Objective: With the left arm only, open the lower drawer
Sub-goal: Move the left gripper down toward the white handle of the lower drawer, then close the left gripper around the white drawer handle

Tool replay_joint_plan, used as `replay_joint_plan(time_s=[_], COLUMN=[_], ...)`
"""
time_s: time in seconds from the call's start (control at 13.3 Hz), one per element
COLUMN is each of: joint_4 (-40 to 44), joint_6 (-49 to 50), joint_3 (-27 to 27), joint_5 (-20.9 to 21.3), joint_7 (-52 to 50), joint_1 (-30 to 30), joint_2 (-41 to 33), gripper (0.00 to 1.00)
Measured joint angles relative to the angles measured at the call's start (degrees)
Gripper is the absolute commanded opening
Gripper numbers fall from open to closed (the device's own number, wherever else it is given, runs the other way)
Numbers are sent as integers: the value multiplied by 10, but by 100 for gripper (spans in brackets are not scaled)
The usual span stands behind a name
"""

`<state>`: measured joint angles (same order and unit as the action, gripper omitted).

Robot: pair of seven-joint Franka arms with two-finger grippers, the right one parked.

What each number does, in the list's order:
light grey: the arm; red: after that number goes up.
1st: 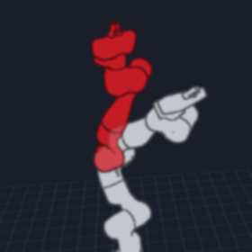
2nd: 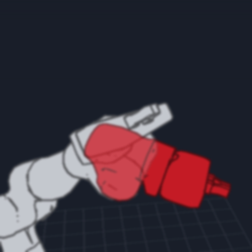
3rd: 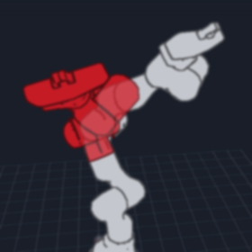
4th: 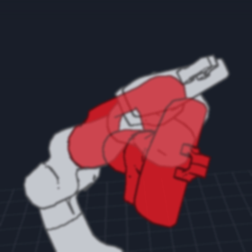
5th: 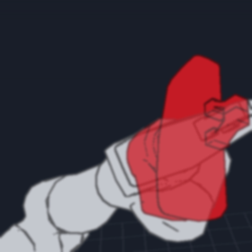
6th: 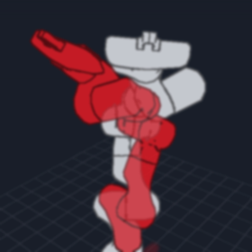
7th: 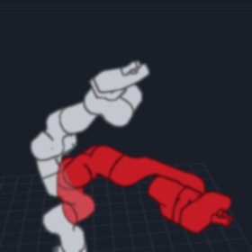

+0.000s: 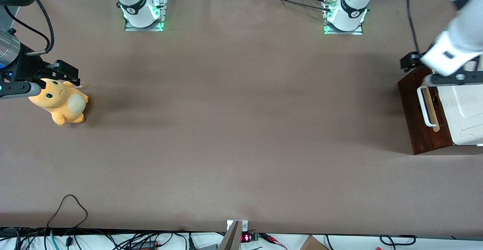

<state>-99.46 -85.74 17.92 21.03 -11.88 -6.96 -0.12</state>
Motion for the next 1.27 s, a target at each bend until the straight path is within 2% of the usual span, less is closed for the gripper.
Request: replay_joint_plan(time_s=[0.15, 0.3, 0.53, 0.75, 1.05, 1.27], joint_4=[-56, -119, -209, -266, -281, -278], joint_6=[3, 3, 1, -1, 25, 28], joint_3=[68, 98, 99, 99, 93, 55], joint_5=[100, 179, 287, 383, 487, 572], joint_7=[-110, -195, -310, -374, -426, -441], joint_1=[4, 7, 7, 10, 9, -7], joint_2=[5, 19, 54, 106, 182, 236], gripper=[100, 100, 100, 100, 100, 100])
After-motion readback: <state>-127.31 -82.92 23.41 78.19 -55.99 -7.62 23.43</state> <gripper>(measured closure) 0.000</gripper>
